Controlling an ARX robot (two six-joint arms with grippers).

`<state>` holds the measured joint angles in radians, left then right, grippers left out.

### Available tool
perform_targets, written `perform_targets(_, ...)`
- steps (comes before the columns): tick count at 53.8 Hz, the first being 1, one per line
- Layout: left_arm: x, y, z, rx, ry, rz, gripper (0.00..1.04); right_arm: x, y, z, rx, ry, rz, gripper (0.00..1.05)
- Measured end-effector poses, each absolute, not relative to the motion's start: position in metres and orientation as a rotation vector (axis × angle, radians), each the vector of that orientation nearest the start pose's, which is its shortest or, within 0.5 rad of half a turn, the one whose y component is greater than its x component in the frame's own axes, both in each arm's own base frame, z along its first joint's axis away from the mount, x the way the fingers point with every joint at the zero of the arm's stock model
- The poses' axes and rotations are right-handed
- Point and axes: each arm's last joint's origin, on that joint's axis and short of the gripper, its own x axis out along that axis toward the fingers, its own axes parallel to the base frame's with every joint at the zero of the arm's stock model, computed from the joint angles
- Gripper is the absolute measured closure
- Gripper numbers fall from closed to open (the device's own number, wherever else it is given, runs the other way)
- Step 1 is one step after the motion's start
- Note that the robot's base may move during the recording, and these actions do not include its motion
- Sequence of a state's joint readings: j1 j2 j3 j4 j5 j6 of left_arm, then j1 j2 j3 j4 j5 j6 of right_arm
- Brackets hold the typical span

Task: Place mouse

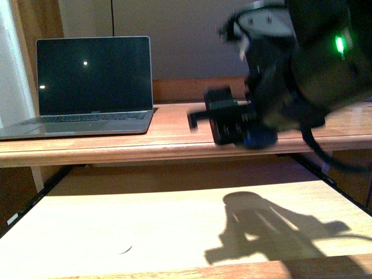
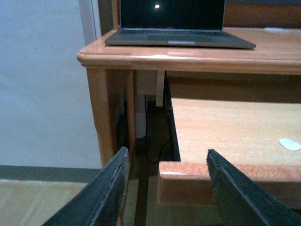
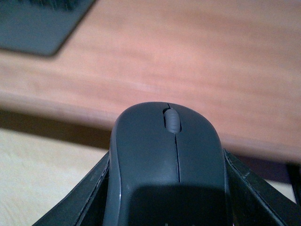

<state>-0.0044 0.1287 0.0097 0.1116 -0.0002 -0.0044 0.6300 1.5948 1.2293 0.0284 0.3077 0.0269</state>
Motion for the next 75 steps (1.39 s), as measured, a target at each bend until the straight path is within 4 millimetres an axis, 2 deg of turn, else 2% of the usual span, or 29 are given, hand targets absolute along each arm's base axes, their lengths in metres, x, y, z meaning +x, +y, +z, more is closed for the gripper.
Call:
perform_targets(7,0.098,0.000,0.166,-0.004,-0.002,-0.004,0.75,0.322,0.230,0.341,-0.098,0.241,0.313,0.46)
perform_targets(11,0.098,0.000,0.167,-0.004,-0.004,-0.004,0.89,0.339,0.252,0.350,-0.105,0.240,0.317,0.46)
perform_targets(16,0.098,0.000,0.166,-0.004,-0.005,-0.004,1.02,0.354,0.273,0.346,-0.130,0.256,0.312,0.46)
perform_targets(24,0.097,0.000,0.167,-0.004,-0.005,-0.004,1.02,0.376,0.309,0.325,-0.173,0.284,0.296,0.47)
perform_targets(32,0.097,0.000,0.167,-0.004,-0.005,-0.004,1.02,0.394,0.331,0.306,-0.195,0.288,0.238,0.47)
perform_targets(38,0.097,0.000,0.166,-0.004,-0.005,-0.004,0.81,0.410,0.336,0.291,-0.206,0.280,0.145,0.47)
perform_targets(44,0.097,0.000,0.166,-0.004,-0.005,-0.004,0.58,0.427,0.327,0.280,-0.219,0.277,0.037,0.47)
perform_targets(49,0.097,0.000,0.166,-0.004,-0.005,-0.004,0.39,0.436,0.319,0.275,-0.236,0.284,0.014,0.47)
perform_targets(55,0.097,0.000,0.166,-0.004,-0.005,-0.004,0.20,0.438,0.316,0.275,-0.220,0.257,0.021,0.29)
perform_targets(58,0.097,0.000,0.166,-0.004,-0.005,-0.004,0.07,0.437,0.314,0.276,-0.191,0.235,0.040,0.17)
perform_targets(60,0.097,0.000,0.166,-0.004,-0.005,-0.004,0.07,0.434,0.311,0.280,-0.158,0.207,0.060,0.10)
perform_targets(62,0.097,0.000,0.167,-0.004,-0.005,-0.004,0.08,0.432,0.306,0.285,-0.124,0.178,0.071,0.06)
perform_targets(69,0.097,0.000,0.167,-0.004,-0.005,-0.004,0.08,0.420,0.279,0.313,-0.027,0.071,0.097,0.07)
perform_targets(75,0.097,0.000,0.166,-0.004,-0.005,-0.004,0.08,0.400,0.244,0.342,0.050,-0.032,0.138,0.07)
